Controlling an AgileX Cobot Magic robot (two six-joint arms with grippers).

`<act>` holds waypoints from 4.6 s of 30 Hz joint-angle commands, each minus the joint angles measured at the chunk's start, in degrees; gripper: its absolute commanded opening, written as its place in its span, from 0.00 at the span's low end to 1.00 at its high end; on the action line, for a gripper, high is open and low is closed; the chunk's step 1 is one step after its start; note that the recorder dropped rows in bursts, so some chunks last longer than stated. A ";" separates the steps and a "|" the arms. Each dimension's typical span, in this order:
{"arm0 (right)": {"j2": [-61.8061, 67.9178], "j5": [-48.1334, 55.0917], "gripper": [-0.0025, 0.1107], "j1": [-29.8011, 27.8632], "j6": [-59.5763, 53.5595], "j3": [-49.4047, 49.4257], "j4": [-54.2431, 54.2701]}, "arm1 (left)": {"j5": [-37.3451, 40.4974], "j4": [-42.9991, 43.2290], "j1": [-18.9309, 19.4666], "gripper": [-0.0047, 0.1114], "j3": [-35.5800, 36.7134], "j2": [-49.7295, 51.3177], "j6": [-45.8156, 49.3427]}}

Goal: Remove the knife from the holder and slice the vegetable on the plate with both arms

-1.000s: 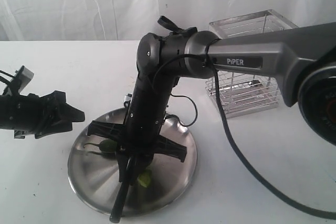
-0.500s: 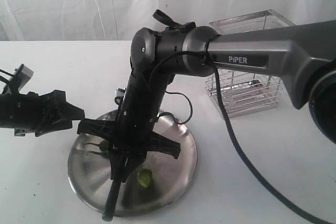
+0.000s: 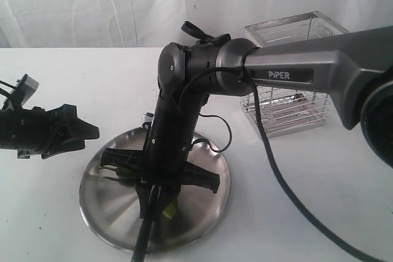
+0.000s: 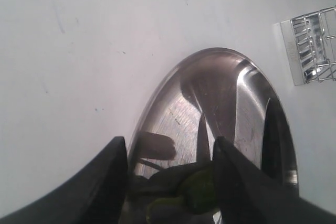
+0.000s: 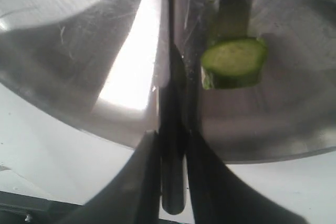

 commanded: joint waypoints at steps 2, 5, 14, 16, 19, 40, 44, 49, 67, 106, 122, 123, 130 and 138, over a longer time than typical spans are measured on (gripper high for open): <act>-0.41 -2.17 0.02 -0.43 -1.56 0.16 1.47 | 1.25 -0.85 -0.38 0.50 0.17 -0.51 0.45; -0.41 -3.75 0.02 -0.43 -1.71 0.16 1.93 | 1.25 -0.85 -0.38 0.50 0.17 -0.51 0.45; -0.41 -3.63 0.02 -0.43 -1.71 0.16 1.93 | 1.25 -1.11 -0.38 0.50 0.17 -0.51 0.69; -0.41 -3.53 0.02 -0.43 -1.15 0.16 1.53 | 1.25 -1.11 -0.38 0.50 0.17 -0.51 0.69; -0.41 -3.53 0.02 -0.52 -0.23 0.16 0.99 | 1.25 -1.11 -0.38 0.50 0.17 -0.51 0.69; 1.25 -3.24 0.02 -0.42 -0.23 0.16 2.03 | 2.17 -1.55 -0.38 0.50 0.17 -0.51 0.69; 1.50 -3.08 0.02 -0.42 -0.34 0.16 2.14 | 4.31 -3.59 -0.38 0.50 0.17 -0.51 2.59; 1.50 -2.90 0.02 -0.42 -1.23 0.16 2.14 | 15.10 -11.72 -0.38 0.40 0.17 -0.38 10.29; 1.50 -3.07 0.02 -0.42 -1.97 0.16 2.46 | 30.49 -9.93 -1.38 0.04 -10.20 13.40 6.13; 1.50 -4.09 0.02 -0.42 -3.82 0.16 3.34 | 13.20 -6.48 -17.47 0.04 -12.95 16.30 10.54; 1.50 -4.76 0.02 -0.42 -6.07 0.16 4.44 | 4.08 0.07 -17.47 0.04 -12.95 16.30 4.89; 1.50 -4.57 0.02 -0.42 -6.07 0.16 4.44 | 2.07 3.68 -17.47 0.04 -12.95 16.30 1.71; 1.39 0.68 0.02 -0.30 -10.49 0.16 8.99 | 1.16 8.87 -17.47 0.04 -12.95 16.30 -2.58; 1.90 1.59 0.02 2.59 -10.38 0.16 8.14 | 2.27 10.81 -17.47 0.04 -12.95 16.30 -4.07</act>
